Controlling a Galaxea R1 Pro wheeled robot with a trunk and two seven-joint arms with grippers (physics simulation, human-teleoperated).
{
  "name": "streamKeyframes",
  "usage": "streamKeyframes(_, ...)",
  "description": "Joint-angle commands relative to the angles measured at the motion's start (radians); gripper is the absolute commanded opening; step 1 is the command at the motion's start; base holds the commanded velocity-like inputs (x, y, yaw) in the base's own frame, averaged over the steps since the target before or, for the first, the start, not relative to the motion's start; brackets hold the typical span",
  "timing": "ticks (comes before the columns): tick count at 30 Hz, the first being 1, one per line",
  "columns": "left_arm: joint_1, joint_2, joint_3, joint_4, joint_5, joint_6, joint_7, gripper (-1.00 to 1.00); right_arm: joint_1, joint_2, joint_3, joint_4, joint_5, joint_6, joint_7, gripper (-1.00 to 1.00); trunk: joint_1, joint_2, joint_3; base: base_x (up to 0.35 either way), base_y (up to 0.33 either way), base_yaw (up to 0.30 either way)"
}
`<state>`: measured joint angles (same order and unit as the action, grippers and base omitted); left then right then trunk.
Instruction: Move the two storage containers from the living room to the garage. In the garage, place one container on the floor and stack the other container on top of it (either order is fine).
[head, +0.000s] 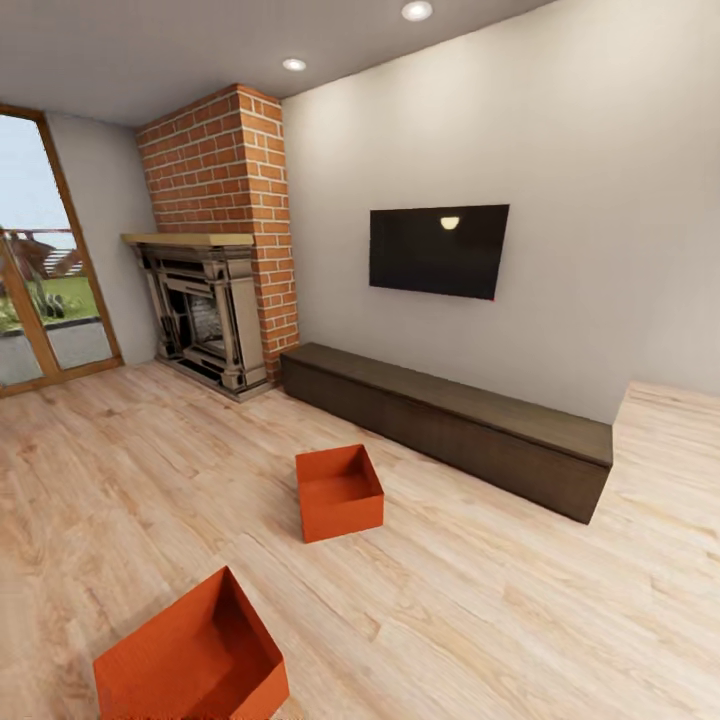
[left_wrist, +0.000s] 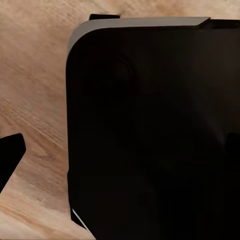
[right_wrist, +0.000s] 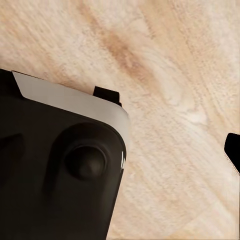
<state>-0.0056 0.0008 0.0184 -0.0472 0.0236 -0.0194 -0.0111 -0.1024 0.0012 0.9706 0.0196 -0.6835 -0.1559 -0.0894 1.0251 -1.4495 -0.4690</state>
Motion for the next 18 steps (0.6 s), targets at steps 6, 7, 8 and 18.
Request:
streamKeyframes(6,-0.001,-0.002,0.002,0.0,0.002,-0.002,-0.001,1.0,0.0,0.0,0.008,0.001,-0.007,-0.004,-0.001,1.0,0.0,-0.001,-0.001,0.0,0.0,0.27)
streamKeyframes(7,-0.001,-0.002,0.002,0.0,0.002,-0.002,-0.001,1.0,0.0,0.0,0.008,0.001,-0.007,-0.004,-0.001,1.0,0.0,-0.001,-0.001,0.0,0.0,0.27)
streamKeyframes(8,-0.001,-0.002,0.002,0.0,0.002,-0.002,-0.001,1.0,0.0,0.0,0.008,0.002,-0.007,-0.004,-0.001,1.0,0.0,-0.001,-0.001,0.0,0.0,0.27)
streamKeyframes(18,-0.001,-0.002,0.002,0.001,0.002,-0.002,-0.001,1.0,0.0,0.0,0.008,0.001,-0.007,-0.004,-0.001,1.0,0.0,-0.001,-0.001,0.063,0.0,0.191)
